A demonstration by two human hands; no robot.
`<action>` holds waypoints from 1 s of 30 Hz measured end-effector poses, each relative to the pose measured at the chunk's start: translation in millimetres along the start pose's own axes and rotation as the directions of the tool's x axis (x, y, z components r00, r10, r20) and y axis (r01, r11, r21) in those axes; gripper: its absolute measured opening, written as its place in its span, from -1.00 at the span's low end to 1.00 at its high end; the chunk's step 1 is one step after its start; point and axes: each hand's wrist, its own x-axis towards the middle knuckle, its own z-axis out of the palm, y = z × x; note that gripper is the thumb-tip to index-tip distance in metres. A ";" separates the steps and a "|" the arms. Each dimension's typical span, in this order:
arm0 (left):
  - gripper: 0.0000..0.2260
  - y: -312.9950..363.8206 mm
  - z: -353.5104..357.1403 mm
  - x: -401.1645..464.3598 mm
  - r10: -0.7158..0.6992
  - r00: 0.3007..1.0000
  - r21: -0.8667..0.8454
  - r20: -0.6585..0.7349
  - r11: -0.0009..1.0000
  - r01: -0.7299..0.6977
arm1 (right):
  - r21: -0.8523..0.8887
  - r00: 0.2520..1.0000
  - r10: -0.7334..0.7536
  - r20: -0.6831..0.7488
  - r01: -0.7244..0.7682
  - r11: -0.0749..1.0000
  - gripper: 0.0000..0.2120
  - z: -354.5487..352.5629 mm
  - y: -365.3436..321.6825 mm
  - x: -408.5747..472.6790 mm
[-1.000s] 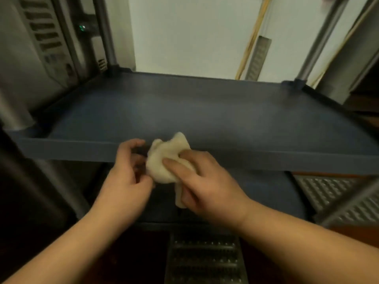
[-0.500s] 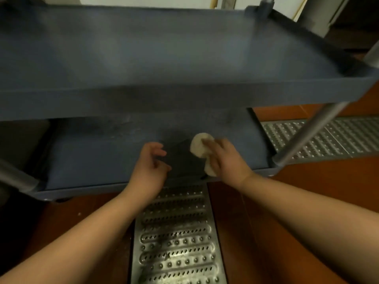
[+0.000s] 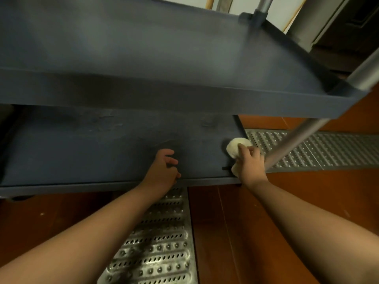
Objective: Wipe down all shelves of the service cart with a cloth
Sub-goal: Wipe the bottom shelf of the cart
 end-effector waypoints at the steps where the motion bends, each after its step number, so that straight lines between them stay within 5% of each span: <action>1: -0.57 -2.7 -2.4 0.5 -0.005 1.000 0.001 -0.006 1.000 0.005 | -0.050 0.999 -0.033 0.024 0.034 0.998 -0.43 3.8 5.2 -1.3; 4: -0.57 -8.2 -10.3 0.0 -0.008 1.000 -0.006 -0.022 1.000 0.008 | -0.071 0.996 -0.077 0.043 0.079 0.994 -0.42 13.0 12.6 -0.4; 9: -0.57 -11.8 -11.2 2.3 -0.013 1.000 -0.010 -0.014 1.000 0.013 | 0.182 0.993 0.024 -0.117 -0.002 0.983 -0.57 12.5 3.9 10.0; 14: -0.58 -17.3 -9.7 6.9 -0.002 1.000 0.006 -0.022 1.000 0.002 | 0.026 0.995 -0.007 0.103 0.004 1.000 -0.54 24.6 11.3 9.0; 30: -0.58 -17.0 -23.8 3.7 -0.004 1.000 0.014 0.018 1.000 0.004 | -0.020 0.979 0.038 0.202 -0.035 0.999 -0.43 23.2 7.1 8.7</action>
